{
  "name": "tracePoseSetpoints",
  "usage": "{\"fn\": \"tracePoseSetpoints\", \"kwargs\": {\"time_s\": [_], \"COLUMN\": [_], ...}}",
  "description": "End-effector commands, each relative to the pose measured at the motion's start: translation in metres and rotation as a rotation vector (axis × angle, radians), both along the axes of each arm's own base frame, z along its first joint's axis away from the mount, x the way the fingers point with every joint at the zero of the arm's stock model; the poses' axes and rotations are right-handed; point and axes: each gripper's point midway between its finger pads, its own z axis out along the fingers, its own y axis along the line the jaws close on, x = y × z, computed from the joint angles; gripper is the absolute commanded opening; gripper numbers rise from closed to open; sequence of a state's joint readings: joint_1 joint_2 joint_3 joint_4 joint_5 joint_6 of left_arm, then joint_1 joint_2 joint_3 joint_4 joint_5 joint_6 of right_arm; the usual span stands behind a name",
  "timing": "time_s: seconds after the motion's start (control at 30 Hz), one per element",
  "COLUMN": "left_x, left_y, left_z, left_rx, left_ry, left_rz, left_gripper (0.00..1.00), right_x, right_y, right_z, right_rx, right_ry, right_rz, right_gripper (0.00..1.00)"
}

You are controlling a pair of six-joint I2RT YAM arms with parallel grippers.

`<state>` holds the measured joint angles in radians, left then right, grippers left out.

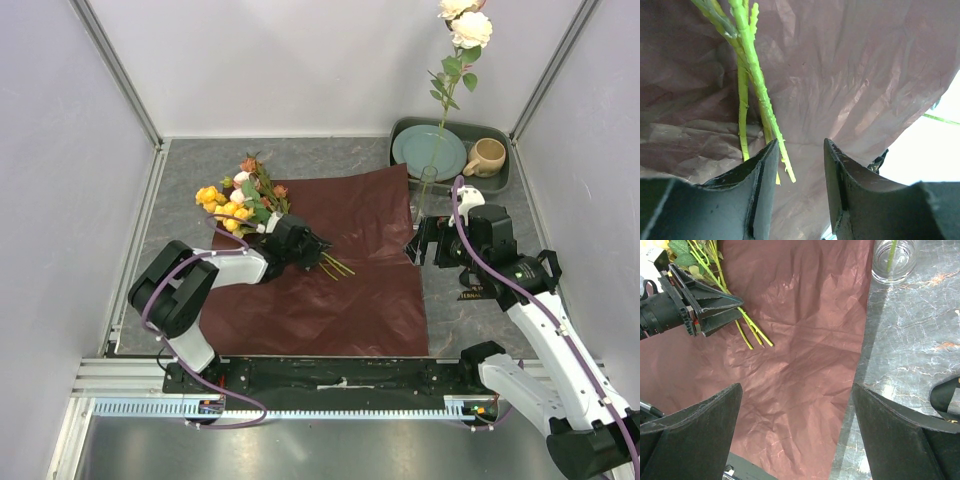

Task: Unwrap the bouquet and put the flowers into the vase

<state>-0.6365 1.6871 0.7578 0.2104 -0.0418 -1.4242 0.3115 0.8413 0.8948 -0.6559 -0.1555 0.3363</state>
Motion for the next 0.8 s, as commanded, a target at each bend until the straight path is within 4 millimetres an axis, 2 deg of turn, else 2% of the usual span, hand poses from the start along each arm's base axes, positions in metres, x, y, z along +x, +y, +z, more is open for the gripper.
{"fn": "tracePoseSetpoints", "kwargs": {"time_s": [0.0, 0.2, 0.53, 0.77], "left_x": [0.009, 0.014, 0.016, 0.026], "left_y": [0.006, -0.005, 0.0, 0.001], "left_z": [0.007, 0.008, 0.001, -0.001], "left_rx": [-0.008, -0.051, -0.017, 0.028], "left_ry": [-0.032, -0.029, -0.018, -0.027], "left_rz": [0.054, 0.039, 0.06, 0.055], "left_gripper": [0.48, 0.43, 0.41, 0.4], "right_x": [0.001, -0.002, -0.002, -0.003], "right_y": [-0.002, -0.003, -0.004, -0.004], "right_z": [0.007, 0.009, 0.012, 0.012], "right_rx": [-0.007, -0.007, -0.001, -0.003], "right_ry": [-0.031, -0.035, -0.043, -0.043], "right_rz": [-0.005, -0.007, -0.01, -0.009], "right_gripper": [0.98, 0.98, 0.98, 0.98]}}
